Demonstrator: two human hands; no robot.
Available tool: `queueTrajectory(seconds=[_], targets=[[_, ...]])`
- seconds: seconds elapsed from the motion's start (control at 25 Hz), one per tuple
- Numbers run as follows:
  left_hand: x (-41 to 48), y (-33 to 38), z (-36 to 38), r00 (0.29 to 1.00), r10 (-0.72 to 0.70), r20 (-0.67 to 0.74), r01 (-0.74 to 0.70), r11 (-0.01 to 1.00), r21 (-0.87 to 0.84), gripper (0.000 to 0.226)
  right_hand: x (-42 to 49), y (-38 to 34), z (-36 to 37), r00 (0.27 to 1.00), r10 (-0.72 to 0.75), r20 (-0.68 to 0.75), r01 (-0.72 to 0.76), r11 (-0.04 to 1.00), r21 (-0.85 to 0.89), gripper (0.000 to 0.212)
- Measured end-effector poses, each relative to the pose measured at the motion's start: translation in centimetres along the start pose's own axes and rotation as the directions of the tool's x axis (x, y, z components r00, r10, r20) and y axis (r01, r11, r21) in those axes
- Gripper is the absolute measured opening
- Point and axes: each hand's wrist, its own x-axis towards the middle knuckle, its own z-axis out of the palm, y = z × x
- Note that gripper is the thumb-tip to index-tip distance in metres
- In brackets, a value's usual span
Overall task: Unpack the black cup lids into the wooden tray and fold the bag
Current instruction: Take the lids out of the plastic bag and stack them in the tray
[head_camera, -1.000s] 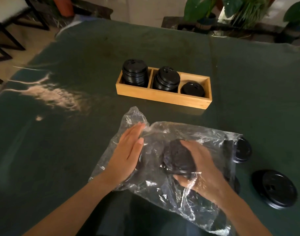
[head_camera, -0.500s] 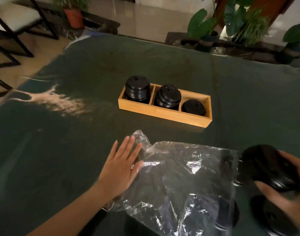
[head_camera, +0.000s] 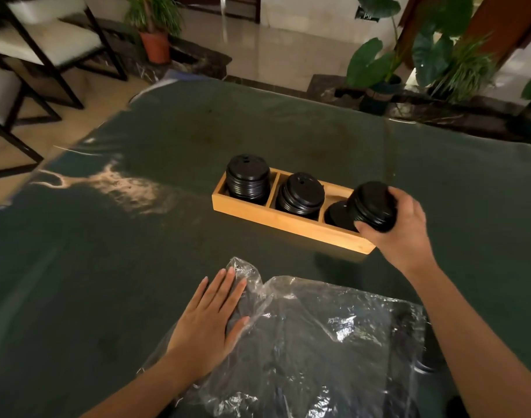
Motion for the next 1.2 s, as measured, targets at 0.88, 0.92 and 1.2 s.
queueTrajectory(seconds=[0.88,0.92,1.2], targets=[[0.0,-0.1,-0.4,0.996,-0.018,0.091,0.014,0.999,0.042,0.064,1.7,2.0,6.8,0.979,0.014,0.203,0.102,0.830,-0.548,0.064],[0.0,0.0,-0.5,0.995,-0.015,0.095,0.011,0.999,0.035,0.064,1.7,1.9,6.9,0.981,0.028,0.191,0.083,0.832,-0.548,0.064],[0.7,0.7,-2.1,0.971,-0.029,0.239,-0.003,0.991,0.133,0.070,1.9,1.1,6.7,0.992,0.121,0.029,-0.108,0.956,-0.274,0.064]])
